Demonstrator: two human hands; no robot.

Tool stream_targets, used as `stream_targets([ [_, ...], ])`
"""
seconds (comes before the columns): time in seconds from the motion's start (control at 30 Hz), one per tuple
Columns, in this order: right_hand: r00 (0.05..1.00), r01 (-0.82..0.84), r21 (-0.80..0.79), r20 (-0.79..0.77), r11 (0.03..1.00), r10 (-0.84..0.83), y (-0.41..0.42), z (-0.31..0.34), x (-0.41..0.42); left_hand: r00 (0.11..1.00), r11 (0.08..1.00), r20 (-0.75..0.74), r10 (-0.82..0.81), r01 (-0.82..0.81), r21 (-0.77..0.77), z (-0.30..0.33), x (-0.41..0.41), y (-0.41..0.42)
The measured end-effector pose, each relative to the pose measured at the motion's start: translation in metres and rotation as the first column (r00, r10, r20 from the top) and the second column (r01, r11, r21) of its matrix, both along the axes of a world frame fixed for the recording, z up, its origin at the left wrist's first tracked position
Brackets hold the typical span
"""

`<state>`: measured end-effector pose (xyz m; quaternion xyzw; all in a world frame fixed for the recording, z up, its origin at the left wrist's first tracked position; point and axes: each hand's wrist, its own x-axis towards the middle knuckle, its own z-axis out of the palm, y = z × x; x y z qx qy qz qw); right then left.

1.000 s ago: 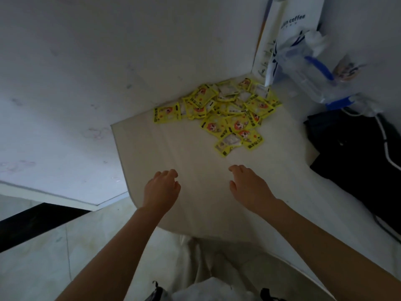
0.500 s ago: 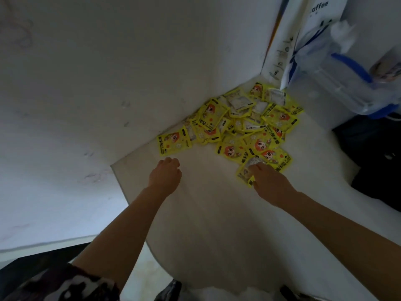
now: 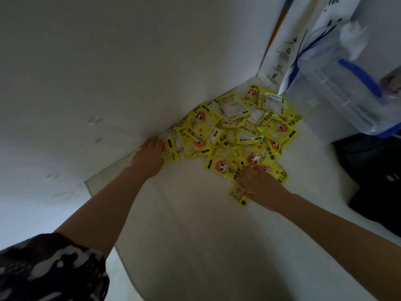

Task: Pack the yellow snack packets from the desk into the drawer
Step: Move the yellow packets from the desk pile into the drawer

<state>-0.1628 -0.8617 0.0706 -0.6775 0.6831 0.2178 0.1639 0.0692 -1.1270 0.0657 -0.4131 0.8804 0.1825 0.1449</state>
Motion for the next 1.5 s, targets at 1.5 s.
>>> stream_targets([
  [1.5, 0.866, 0.439, -0.049, 0.290, 0.897, -0.408, -0.049, 0.015, -0.068, 0.933, 0.988, -0.326, 0.151, -0.128, 0.090, 0.020, -0.128, 0.002],
])
